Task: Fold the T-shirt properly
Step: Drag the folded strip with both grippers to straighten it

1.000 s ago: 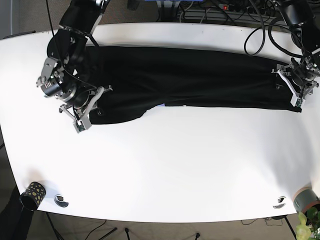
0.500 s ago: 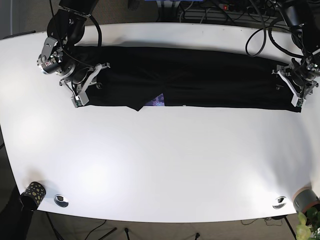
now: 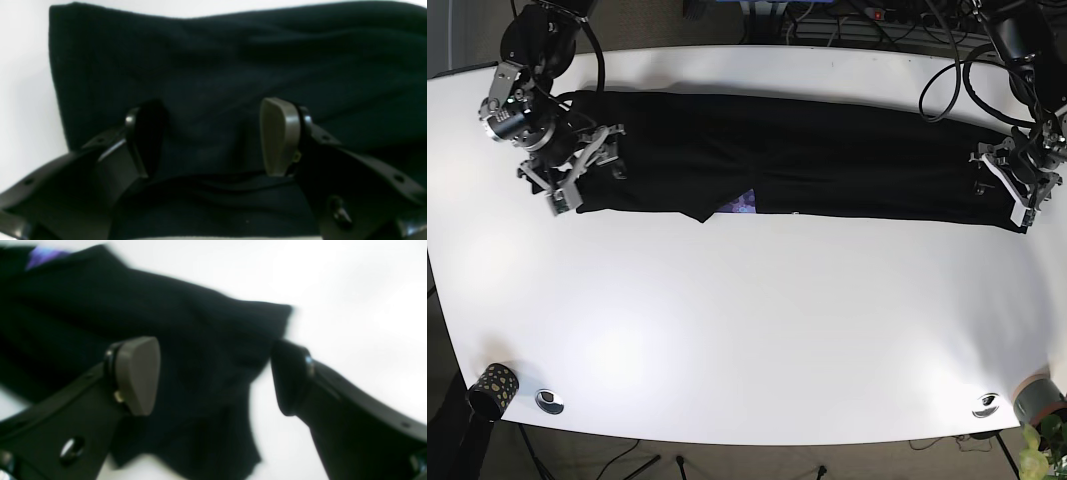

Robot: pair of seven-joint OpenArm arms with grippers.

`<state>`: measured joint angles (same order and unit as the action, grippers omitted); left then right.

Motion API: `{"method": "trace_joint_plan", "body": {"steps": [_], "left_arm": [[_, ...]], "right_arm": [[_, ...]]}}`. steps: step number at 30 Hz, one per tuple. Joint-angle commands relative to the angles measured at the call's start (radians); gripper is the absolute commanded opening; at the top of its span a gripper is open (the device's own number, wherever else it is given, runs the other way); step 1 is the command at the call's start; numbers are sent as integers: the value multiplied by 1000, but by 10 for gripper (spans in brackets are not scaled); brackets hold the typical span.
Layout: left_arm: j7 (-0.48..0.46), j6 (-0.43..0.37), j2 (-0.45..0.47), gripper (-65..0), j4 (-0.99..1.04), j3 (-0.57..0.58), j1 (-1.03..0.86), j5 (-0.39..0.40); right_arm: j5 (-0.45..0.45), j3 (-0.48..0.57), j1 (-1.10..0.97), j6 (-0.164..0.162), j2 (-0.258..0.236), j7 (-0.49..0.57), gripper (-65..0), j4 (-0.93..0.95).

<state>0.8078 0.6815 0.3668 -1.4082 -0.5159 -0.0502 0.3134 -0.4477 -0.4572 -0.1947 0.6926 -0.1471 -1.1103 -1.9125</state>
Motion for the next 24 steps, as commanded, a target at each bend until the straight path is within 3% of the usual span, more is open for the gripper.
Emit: {"method": "trace_joint_plan", "body": {"steps": [1,7,14,24], "left_arm": [[-23,1,21,-231,-76,-5,14,23],[-23,-6,19,-231,-84,-5,-3,23],[-24,-6,19,-231,53,0,0,23],[-18,-4,19,-228,114,-2,52,30]], "right_arm": [[-20,56,-10,6,-9,19,-208,-29],[-9,159,-29,6,8,26,-296,38],[-9,162,5,6,2,108,-296,226],[-9,165,231,6,-85,177,-296,512]]}}
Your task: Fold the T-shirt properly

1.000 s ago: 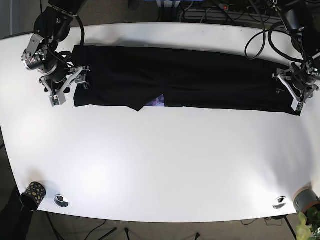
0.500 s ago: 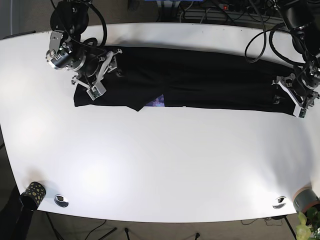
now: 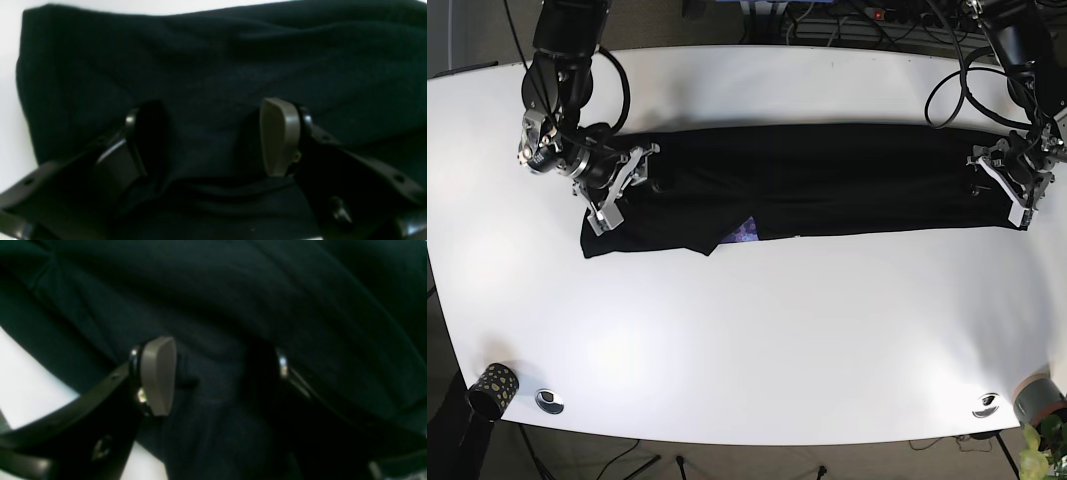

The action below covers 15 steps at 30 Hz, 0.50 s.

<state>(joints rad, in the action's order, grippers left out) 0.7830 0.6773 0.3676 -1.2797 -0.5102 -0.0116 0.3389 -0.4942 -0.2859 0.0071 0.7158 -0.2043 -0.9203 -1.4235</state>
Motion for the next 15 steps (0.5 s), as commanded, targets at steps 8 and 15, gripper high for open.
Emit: {"method": "trace_joint_plan", "body": {"steps": [8,15], "left_arm": [[226,-1,17,-221,-67,-210,62,171],[257,-3,21,-132,-56,-275,58,196]], "right_arm": [[36,-5,70,-18,-34,-50,-296,-1],[36,-5,66,-18,-28,-52,-298,-15]]}}
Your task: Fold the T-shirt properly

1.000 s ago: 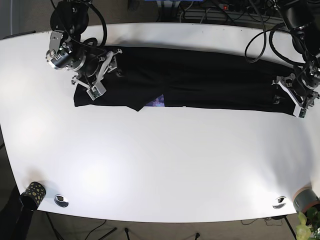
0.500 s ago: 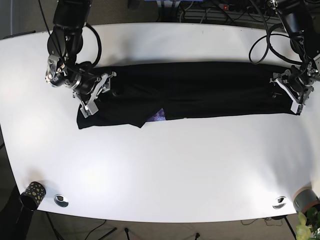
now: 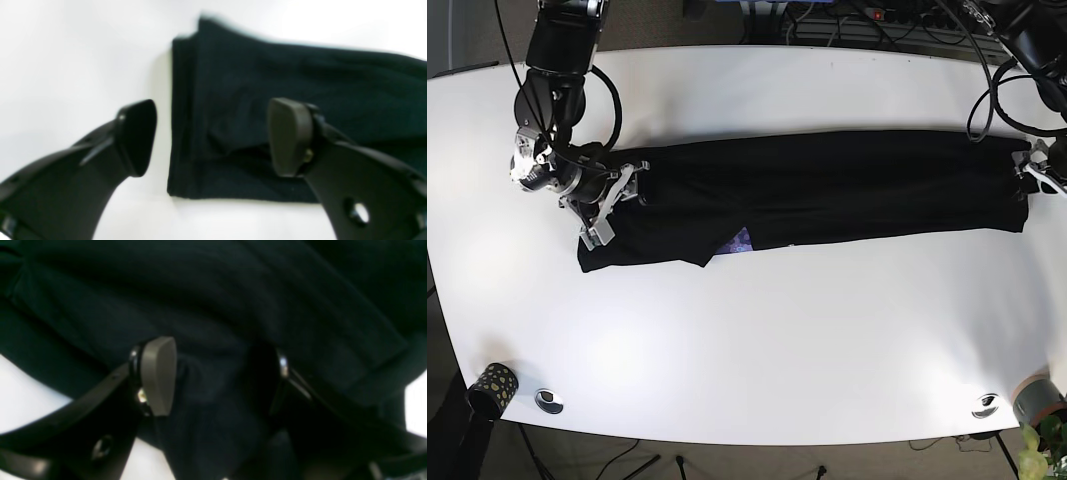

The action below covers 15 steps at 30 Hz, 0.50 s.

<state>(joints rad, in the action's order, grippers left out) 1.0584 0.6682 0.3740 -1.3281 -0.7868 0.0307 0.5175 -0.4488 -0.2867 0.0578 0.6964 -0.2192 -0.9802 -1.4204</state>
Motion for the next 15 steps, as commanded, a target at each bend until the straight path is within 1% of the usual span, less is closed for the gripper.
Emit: {"method": "trace_joint_plan", "body": {"steps": [1,9,12,15], "left_arm": [[-19,6,15,-132,3,4,15,10],[-27,6,13,-132,138,2,15,2],[-56,5,16,-132,161,4,13,0],[-86,-3,18,-132,186,4,4,-40]], "right_arm": [[-9,-4,15,2,-13,8,-298,-18],[-12,-4,14,2,-12,8,-298,-20],[-15,-4,14,2,-12,8,-298,-20],[-17,-4,14,2,-12,8,-298,-20]]}}
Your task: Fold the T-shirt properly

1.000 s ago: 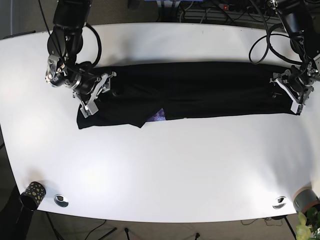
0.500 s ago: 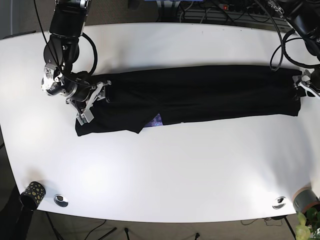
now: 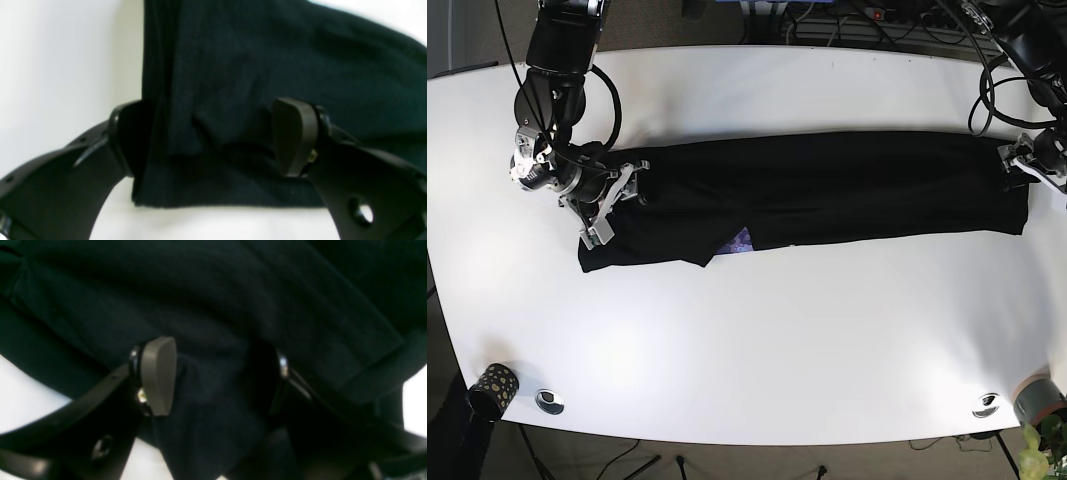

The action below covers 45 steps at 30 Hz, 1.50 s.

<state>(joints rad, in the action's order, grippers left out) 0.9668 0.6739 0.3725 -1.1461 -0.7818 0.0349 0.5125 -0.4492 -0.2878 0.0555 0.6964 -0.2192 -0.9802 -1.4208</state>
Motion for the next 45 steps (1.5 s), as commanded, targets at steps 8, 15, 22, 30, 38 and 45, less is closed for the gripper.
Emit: {"method": "trace_joint_plan", "body": {"steps": [8,15,22,30,38,45], "left_arm": [[-24,-6,20,-132,5,0,0,-116],[-26,-6,20,-132,-4,-5,0,-159],[-26,17,82,-132,-44,-9,-7,-156],[-26,24,85,-132,-47,-9,-5,-160],[-27,24,84,-132,-45,-8,-13,-159],[-26,24,84,-132,-173,-9,-66,-110]], "right_arm": [[-16,-4,16,2,-12,8,-298,-19],[-16,-4,16,2,-10,8,-298,-19],[-16,-6,14,2,-1,8,-300,-19],[-16,-6,14,2,1,2,-300,-19],[-16,-6,14,2,4,2,-300,-19],[-12,-6,14,2,5,2,-300,-19]]}}
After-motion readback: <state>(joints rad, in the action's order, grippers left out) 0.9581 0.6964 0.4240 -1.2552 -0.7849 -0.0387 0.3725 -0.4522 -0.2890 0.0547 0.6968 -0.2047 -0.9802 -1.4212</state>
